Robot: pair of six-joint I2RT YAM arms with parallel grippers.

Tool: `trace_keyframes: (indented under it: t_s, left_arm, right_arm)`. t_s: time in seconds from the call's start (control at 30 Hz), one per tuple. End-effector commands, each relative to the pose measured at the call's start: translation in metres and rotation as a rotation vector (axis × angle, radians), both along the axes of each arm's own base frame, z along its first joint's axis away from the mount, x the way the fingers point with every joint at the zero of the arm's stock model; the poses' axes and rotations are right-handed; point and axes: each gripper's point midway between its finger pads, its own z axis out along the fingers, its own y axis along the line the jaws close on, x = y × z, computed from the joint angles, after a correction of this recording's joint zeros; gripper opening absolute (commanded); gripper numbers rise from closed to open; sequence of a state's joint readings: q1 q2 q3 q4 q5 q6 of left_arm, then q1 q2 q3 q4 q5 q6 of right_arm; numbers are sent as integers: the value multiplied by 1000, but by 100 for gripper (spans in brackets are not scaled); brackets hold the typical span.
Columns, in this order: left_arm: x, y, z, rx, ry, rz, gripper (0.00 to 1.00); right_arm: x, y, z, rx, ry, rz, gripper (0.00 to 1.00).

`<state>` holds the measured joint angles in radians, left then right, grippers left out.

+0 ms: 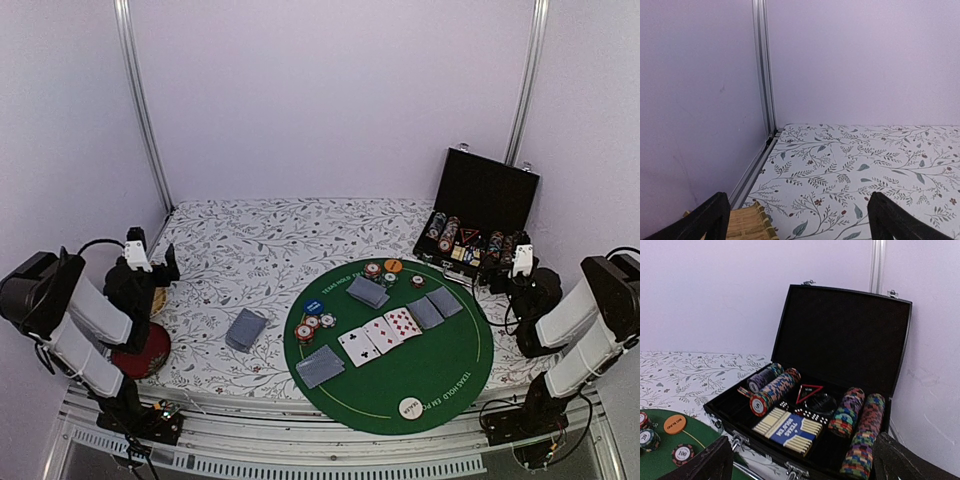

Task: Distribute texas hold em gaming equipment
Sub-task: Reset both arms

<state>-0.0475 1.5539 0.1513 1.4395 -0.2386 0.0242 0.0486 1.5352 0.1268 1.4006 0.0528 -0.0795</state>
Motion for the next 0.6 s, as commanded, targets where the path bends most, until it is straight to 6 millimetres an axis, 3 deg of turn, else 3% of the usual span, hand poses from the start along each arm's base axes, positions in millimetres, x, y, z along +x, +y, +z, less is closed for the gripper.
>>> trace_keyframes:
  t_s: [0.0, 0.57]
  left_arm:
    - [18, -1, 3, -6, 22, -15, 98]
    - [21, 0, 3, -5, 28, -21, 98]
  right_arm:
    - [20, 9, 18, -24, -33, 98, 99]
    - [24, 3, 16, 3, -19, 73, 99]
